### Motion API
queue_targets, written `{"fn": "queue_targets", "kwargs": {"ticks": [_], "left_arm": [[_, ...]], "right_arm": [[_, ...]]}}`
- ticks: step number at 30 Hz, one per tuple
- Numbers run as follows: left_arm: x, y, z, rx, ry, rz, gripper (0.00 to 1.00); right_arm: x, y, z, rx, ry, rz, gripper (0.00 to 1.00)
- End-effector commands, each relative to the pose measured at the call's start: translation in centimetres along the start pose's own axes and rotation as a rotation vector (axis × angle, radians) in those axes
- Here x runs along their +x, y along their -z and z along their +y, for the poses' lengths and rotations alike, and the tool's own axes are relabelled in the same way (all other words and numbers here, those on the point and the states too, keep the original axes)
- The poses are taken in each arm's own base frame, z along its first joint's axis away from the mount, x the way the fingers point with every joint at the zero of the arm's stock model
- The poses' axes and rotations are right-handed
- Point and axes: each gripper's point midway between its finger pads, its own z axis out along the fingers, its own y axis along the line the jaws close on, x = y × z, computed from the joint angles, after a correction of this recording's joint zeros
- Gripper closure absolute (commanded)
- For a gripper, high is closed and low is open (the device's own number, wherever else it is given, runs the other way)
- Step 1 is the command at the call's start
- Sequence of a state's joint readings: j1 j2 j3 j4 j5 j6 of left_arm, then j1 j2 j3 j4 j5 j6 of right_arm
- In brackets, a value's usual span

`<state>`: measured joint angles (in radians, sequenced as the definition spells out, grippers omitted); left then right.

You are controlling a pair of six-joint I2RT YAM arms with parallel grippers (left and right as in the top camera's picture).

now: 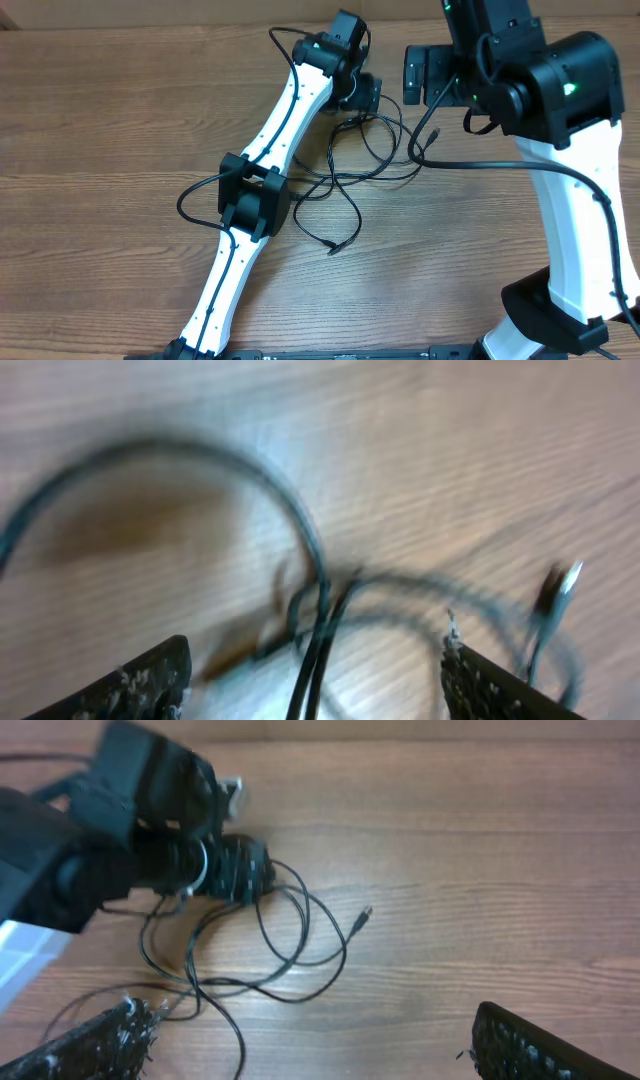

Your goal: Untangle cables

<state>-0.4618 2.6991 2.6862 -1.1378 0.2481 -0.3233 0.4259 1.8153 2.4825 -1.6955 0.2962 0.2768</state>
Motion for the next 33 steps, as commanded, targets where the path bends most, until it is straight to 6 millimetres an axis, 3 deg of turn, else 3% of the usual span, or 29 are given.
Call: {"fn": "queue_targets", "kwargs": {"ticks": [1, 6, 11, 15, 18, 23, 29, 33], "left_arm": [[-1.4, -0.2, -1.9, 0.048, 0.019, -0.062, 0.2], [-3.0, -0.3, -4.6, 0.095, -0.061, -0.15, 0.2], [-2.1, -0.7, -6.4, 0.077, -0.434, -0.155, 0.16], [-1.3, -0.9, -5.4, 0.014, -0.638, -0.123, 0.13], [-1.5, -0.8, -4.6, -0.02, -0.804, -0.117, 0.21], [-1.8, -0.9, -4.3, -0.039, -0.993, -0.126, 0.17], [-1.6, -2.9, -3.6, -0.033, -0.992, -0.116, 0.13], [-1.2, -3.2, -3.5, -0.031, -0.998, -0.103, 0.14]], "right_arm": [[0.4, -0.2, -0.5, 0.023, -0.001, 0.011, 0.0], [0.3, -0.3, -0.6, 0.032, -0.041, 0.007, 0.0], [0.0, -0.1, -1.9, 0.103, -0.07, -0.019, 0.0], [0.0, -0.1, -2.0, 0.109, -0.066, -0.022, 0.0], [0.0, -0.1, -2.0, 0.109, -0.066, -0.022, 0.0], [0.0, -0.1, -2.0, 0.108, -0.066, -0.022, 0.0], [0.0, -0.1, -2.0, 0.108, -0.062, -0.021, 0.0], [0.0, -0.1, -2.0, 0.109, -0.062, -0.022, 0.0]]}}
